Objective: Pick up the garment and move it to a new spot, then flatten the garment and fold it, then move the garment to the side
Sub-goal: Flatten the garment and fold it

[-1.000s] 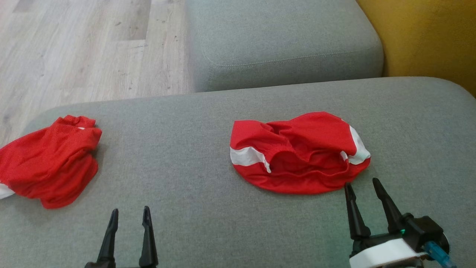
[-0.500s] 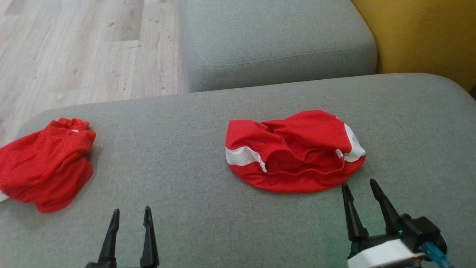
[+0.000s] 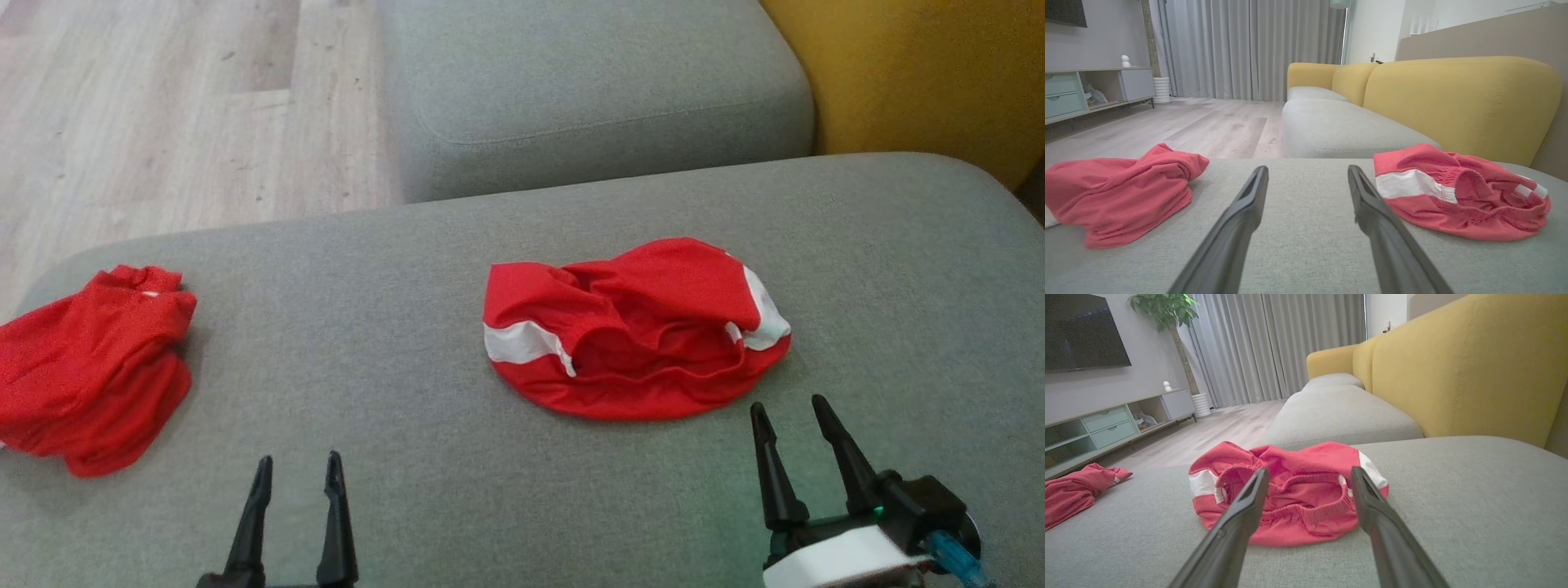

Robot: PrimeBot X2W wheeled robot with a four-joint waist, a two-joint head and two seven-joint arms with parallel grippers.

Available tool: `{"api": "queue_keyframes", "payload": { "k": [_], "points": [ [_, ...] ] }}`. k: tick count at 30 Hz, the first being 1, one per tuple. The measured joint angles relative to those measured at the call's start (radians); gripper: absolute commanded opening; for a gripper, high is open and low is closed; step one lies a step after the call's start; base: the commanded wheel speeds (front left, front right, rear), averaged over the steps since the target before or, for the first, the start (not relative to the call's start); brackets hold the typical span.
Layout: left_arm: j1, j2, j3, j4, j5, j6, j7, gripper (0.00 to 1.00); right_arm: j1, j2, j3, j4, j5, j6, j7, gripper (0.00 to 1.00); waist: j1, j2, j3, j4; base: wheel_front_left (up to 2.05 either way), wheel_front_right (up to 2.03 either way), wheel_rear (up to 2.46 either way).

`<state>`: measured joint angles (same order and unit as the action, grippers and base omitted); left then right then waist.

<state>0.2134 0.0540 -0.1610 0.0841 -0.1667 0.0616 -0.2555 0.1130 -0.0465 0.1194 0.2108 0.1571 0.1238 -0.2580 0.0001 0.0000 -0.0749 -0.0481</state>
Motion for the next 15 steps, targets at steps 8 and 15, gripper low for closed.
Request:
{"api": "queue_keyframes", "payload": {
  "k": [8,15],
  "points": [
    [-0.066,0.000,-0.068,0.012,-0.021,0.000,0.000,1.00,-0.004,0.000,0.010,0.000,0.000,0.000,0.000,1.00,0.0000,0.0000,0.025,-0.047,0.00,0.00,0.00],
    [-0.252,-0.002,-0.162,0.064,-0.024,-0.041,0.000,1.00,-0.054,0.000,0.025,-0.007,0.000,0.000,0.000,1.00,0.0000,0.0000,0.075,-0.147,0.00,0.00,0.00]
  ]
}}
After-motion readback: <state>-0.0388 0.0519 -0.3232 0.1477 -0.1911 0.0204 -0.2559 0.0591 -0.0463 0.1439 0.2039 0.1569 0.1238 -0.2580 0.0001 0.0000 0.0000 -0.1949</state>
